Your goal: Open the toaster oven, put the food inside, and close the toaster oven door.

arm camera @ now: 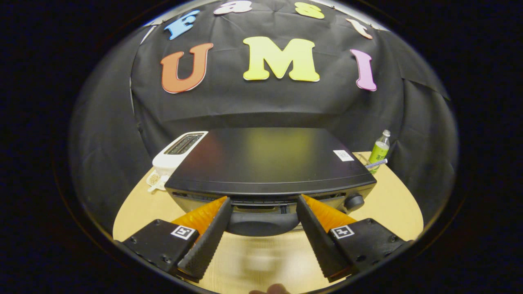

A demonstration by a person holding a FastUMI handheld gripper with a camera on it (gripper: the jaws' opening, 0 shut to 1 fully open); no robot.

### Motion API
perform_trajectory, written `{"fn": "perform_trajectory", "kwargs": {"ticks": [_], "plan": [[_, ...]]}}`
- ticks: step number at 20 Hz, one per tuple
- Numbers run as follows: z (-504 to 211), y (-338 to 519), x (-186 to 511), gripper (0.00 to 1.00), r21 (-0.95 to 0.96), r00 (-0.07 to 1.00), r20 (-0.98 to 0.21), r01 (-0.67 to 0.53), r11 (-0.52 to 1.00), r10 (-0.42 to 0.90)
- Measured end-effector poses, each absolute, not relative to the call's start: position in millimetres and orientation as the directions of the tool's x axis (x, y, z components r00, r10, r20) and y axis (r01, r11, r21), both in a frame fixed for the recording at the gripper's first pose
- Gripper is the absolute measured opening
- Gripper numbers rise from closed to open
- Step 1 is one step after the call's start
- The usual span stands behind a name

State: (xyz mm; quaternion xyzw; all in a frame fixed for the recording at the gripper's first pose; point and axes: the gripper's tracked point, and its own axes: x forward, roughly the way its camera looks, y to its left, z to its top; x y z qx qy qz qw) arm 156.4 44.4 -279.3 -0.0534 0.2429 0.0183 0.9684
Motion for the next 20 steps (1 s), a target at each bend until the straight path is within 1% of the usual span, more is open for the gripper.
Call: {"fn": "perform_trajectory", "kwargs": {"ticks": [7,11,14,16,20], "plan": [[-309.5,35.1,99.4,1.0,-0.084,0.842,-0.539,-0.063,0.994,0.008],[-337.1,31.6,73.8,1.0,-0.066,0.794,-0.608,-0.069,0.995,0.015],[-356.3,25.3,60.7,1.0,-0.031,0.75,-0.661,-0.052,0.998,0.019],[-363.3,20.8,57.8,1.0,-0.026,0.738,-0.675,-0.041,0.999,0.013],[-374.9,17.5,50.6,1.0,-0.039,0.716,-0.697,-0.065,0.997,0.02]]}}
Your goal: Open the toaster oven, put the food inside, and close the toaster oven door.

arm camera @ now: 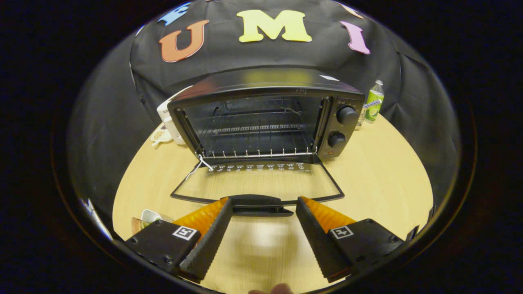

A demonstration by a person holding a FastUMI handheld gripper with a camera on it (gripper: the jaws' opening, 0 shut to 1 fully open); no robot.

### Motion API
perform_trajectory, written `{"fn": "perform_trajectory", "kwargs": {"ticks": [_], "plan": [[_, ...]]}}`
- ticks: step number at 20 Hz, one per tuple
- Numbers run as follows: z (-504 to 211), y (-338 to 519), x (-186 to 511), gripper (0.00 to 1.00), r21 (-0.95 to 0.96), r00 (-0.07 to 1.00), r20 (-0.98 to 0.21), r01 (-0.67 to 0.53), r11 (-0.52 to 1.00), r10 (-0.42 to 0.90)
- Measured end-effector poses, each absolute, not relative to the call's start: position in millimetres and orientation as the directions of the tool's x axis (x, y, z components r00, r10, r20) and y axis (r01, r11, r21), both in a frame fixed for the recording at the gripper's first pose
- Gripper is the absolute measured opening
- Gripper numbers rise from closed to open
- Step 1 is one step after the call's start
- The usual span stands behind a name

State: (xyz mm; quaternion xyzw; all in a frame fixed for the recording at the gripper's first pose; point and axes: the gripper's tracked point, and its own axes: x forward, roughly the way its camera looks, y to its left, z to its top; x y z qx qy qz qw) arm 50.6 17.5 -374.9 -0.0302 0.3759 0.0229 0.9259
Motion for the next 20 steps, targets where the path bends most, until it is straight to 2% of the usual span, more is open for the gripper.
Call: {"fn": "perform_trajectory", "kwargs": {"ticks": [7,10,12,14,17,20], "plan": [[-354.0,15.1,28.9,1.0,-0.009,0.699,-0.711,-0.118,0.993,0.076],[-330.3,19.6,17.2,1.0,0.066,0.677,-0.719,-0.159,0.985,0.158],[-316.7,32.7,5.0,1.0,0.163,0.621,-0.741,-0.203,0.965,0.256],[-308.6,56.0,-15.8,1.0,0.315,0.508,-0.769,-0.226,0.922,0.388],[-294.3,89.3,-38.1,1.0,0.508,0.378,-0.756,-0.177,0.843,0.535],[-295.0,112.3,-45.5,1.0,0.593,0.288,-0.746,-0.121,0.796,0.6]]}}
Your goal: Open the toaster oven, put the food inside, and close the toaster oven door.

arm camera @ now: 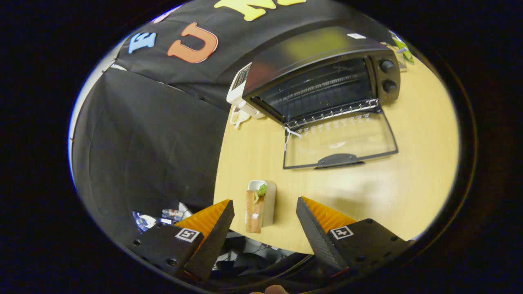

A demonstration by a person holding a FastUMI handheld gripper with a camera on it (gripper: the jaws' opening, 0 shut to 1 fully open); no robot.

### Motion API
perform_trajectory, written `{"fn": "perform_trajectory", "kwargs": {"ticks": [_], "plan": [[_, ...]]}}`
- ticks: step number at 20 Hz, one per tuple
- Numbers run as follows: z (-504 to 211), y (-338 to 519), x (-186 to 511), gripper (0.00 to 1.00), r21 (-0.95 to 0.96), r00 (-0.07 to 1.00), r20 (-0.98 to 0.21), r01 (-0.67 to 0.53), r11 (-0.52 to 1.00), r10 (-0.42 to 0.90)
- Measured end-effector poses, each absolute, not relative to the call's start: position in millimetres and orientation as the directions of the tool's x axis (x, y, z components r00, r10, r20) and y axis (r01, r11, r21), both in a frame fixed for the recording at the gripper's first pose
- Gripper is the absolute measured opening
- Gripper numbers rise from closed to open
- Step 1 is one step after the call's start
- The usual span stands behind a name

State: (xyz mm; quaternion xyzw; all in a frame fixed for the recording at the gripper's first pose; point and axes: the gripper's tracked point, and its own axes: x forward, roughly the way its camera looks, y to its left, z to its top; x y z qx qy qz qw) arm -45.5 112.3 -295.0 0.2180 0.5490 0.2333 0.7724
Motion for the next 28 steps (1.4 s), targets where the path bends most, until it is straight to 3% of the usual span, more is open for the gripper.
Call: {"fn": "perform_trajectory", "kwargs": {"ticks": [6,13,21,28], "plan": [[-330.7,155.4,-65.6,0.96,0.605,0.1,-0.789,-0.041,0.795,0.606],[-372.9,179.4,-73.6,0.82,0.537,0.01,-0.843,-0.048,0.842,0.538],[-384.6,194.9,-79.6,0.44,0.513,-0.049,-0.859,-0.084,0.855,0.51],[-353.6,193.0,-86.6,0.32,0.553,-0.048,-0.833,-0.111,0.826,0.551]]}}
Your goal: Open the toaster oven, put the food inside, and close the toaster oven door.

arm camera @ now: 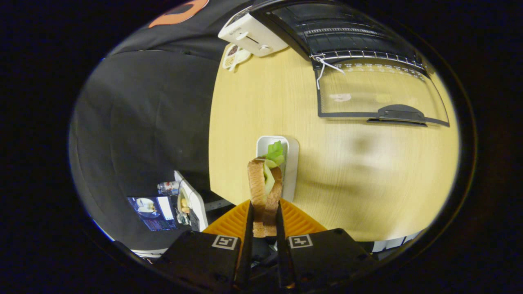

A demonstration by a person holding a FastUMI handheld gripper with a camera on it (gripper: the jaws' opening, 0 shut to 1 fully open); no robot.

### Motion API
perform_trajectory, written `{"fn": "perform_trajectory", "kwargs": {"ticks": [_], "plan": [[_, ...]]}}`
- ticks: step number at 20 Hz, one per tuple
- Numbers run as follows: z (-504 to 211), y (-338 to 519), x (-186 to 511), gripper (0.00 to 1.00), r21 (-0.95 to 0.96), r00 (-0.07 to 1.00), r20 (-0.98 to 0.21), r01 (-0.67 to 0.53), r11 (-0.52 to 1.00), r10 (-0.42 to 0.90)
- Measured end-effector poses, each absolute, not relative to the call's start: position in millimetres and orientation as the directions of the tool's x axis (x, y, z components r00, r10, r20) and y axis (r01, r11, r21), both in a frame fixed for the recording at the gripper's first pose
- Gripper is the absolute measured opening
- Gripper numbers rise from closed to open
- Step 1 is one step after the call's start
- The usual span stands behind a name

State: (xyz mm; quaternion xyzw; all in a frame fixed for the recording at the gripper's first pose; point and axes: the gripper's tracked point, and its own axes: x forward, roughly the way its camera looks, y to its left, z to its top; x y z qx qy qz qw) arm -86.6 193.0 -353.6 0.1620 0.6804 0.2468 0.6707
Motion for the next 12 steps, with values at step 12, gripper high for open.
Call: {"fn": "perform_trajectory", "kwargs": {"ticks": [12], "plan": [[-236.2,127.0,-35.6,0.31,0.744,0.305,-0.628,-0.037,0.667,0.716]]}}
